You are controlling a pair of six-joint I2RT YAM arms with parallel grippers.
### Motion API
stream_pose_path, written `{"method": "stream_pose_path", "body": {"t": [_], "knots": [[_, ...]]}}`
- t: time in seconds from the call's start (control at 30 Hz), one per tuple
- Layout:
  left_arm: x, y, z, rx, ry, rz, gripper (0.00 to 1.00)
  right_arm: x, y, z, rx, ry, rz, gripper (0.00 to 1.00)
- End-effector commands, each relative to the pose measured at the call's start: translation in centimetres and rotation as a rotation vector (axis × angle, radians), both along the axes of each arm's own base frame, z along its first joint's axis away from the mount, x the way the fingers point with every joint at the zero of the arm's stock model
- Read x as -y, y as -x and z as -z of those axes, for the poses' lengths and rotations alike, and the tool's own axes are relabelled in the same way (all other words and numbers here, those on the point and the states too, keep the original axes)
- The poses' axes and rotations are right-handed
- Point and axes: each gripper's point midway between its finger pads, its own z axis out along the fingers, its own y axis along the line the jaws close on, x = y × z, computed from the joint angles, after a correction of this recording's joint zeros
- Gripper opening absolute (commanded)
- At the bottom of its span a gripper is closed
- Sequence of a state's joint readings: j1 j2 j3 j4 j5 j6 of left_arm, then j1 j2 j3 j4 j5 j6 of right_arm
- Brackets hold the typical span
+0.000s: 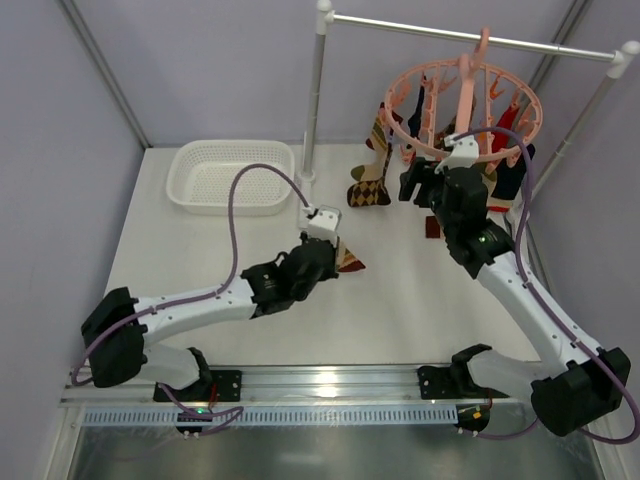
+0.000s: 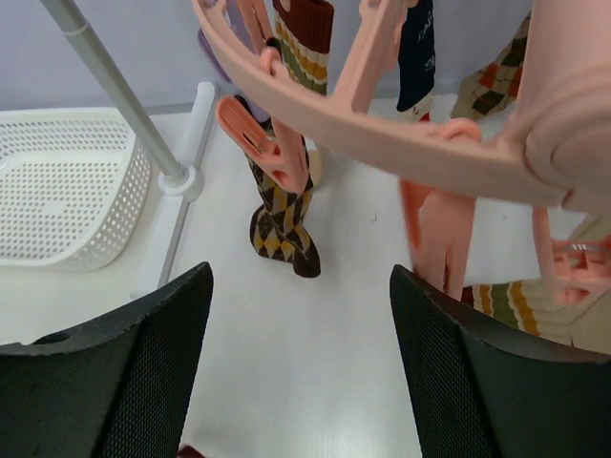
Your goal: Remove the socks clipped to the hanger
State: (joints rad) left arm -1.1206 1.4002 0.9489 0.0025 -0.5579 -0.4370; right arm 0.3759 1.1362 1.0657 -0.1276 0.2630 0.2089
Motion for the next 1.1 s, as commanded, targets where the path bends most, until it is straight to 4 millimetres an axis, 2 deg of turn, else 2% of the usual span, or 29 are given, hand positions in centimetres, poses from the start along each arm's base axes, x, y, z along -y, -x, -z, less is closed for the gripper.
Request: {"method": "stream_pose_path", "body": {"t": [0.0,0.03,0.1,0.13,0.17,0.2,0.23,0.27,0.37,0.4,0.47,0.5,0.57,0.6,0.67,0.7,0.8,0.83,0.97,1.07], "knots": [[-3.0,-2.3,-3.0,0.034,0.093,-0.069,0.0,0.9,1.6,-0.7,0.05,-0.036,0.024,0.76],[-4.6,-3.7,-3.3,0.035,0.105,-0.112,0.0,1.0,2.0,0.6,0.029,-0.028,0.026,0.77],[-6.1,-4.7,-4.6,0.036,0.156,-0.127,0.0,1.6,2.8,0.9,0.034,-0.042,0.04,0.78],[-6.8,-5.3,-5.0,0.031,0.182,-0.142,0.0,1.6,3.1,2.2,0.011,-0.037,0.04,0.79],[-8.8,-7.0,-5.4,0.031,0.202,-0.193,0.0,1.8,3.4,2.6,0.006,-0.039,0.044,0.79],[-9.2,-7.4,-5.8,0.024,0.224,-0.181,0.0,1.8,3.8,2.7,0.009,-0.052,0.044,0.8],[-9.8,-8.0,-5.9,0.018,0.233,-0.191,0.0,1.8,4.1,3.7,-0.007,-0.051,0.039,0.82],[-11.8,-9.6,-6.6,0.024,0.254,-0.245,0.0,1.8,4.3,4.1,-0.013,-0.052,0.036,0.84],[-13.3,-11.3,-7.0,0.01,0.271,-0.262,0.0,1.9,5.1,5.7,-0.035,-0.058,0.03,0.88],[-14.8,-12.6,-8.1,0.03,0.284,-0.299,0.0,2.0,5.3,6.0,-0.04,-0.055,0.03,0.89],[-15.9,-13.8,-7.7,0.014,0.271,-0.324,0.0,2.2,5.8,7.1,-0.056,-0.054,0.031,0.91],[-17.6,-15.0,-8.5,0.03,0.277,-0.367,0.0,2.3,6.0,7.5,-0.062,-0.053,0.033,0.95],[-19.1,-16.6,-7.7,0.01,0.265,-0.407,0.0,2.5,6.6,8.8,-0.08,-0.048,0.033,0.96],[-20.3,-17.6,-8.2,0.02,0.267,-0.44,0.0,2.7,6.9,9.9,-0.097,-0.039,0.037,0.96],[-21.3,-19.0,-7.5,0.01,0.251,-0.467,0.0,3.2,7.1,10.3,-0.088,-0.031,0.057,0.99],[-21.9,-19.6,-8.3,0.026,0.245,-0.48,0.0,3.5,7.3,11.0,-0.096,-0.021,0.064,0.99],[-22.7,-21.1,-8.1,0.033,0.194,-0.523,0.0,3.9,7.3,11.3,-0.101,-0.001,0.084,1.0],[-23.1,-21.7,-8.9,0.048,0.191,-0.537,0.0,3.8,7.3,11.2,-0.101,-0.005,0.078,1.0],[-24.9,-23.9,-7.3,0.026,0.151,-0.607,0.0,3.3,7.2,11.2,-0.094,-0.02,0.056,1.0],[-26.5,-25.2,-7.3,0.039,0.153,-0.644,0.0,3.3,7.3,11.2,-0.09,-0.022,0.056,1.0]]}}
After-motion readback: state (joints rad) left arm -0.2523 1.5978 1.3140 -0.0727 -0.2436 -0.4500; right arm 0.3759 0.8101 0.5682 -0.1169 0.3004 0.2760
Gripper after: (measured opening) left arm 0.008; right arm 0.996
